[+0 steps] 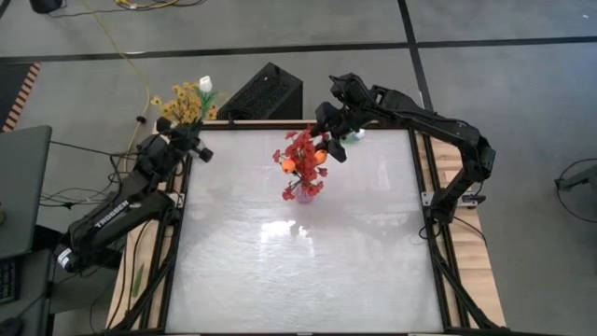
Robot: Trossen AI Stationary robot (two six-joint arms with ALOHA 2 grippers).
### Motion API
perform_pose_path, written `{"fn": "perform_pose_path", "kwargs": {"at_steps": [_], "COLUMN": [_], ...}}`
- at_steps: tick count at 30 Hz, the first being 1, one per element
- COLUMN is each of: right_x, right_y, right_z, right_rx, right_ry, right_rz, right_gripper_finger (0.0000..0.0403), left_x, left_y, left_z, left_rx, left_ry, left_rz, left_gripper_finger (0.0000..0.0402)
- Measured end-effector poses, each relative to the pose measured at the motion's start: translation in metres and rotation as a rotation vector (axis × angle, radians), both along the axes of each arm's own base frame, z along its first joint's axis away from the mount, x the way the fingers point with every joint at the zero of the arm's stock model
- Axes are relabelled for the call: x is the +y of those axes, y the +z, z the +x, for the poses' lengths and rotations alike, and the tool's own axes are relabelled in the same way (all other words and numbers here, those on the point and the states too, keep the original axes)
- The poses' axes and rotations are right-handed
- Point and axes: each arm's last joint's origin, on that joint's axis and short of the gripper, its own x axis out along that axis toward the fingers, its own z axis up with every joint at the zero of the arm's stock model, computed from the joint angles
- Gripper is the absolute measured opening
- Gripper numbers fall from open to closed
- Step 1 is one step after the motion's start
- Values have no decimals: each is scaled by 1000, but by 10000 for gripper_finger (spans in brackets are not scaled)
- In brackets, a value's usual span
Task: Sort flowers into vase by color
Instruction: Put the bottom white tulip into the transparent vase
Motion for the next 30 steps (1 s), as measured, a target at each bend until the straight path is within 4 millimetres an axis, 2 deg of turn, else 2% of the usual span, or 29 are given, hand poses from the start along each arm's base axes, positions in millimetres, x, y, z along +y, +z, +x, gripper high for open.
{"fn": "perform_pose_path", "kwargs": {"at_steps": [6, 21, 30], "right_x": [9, 15, 15], "right_y": [0, 0, 1], "right_z": [3, 6, 4], "right_rx": [-1, 5, 4], "right_ry": [27, 46, 40], "right_rz": [-1, 0, 2], "right_gripper_finger": [276, 276, 276], "left_x": [2, -7, -8], "left_y": [-13, 0, -6], "left_z": [1, -6, -9], "left_rx": [-50, -127, -99], "left_ry": [15, 18, 72], "left_rz": [75, 196, 147], "left_gripper_finger": [0, 0, 0]}}
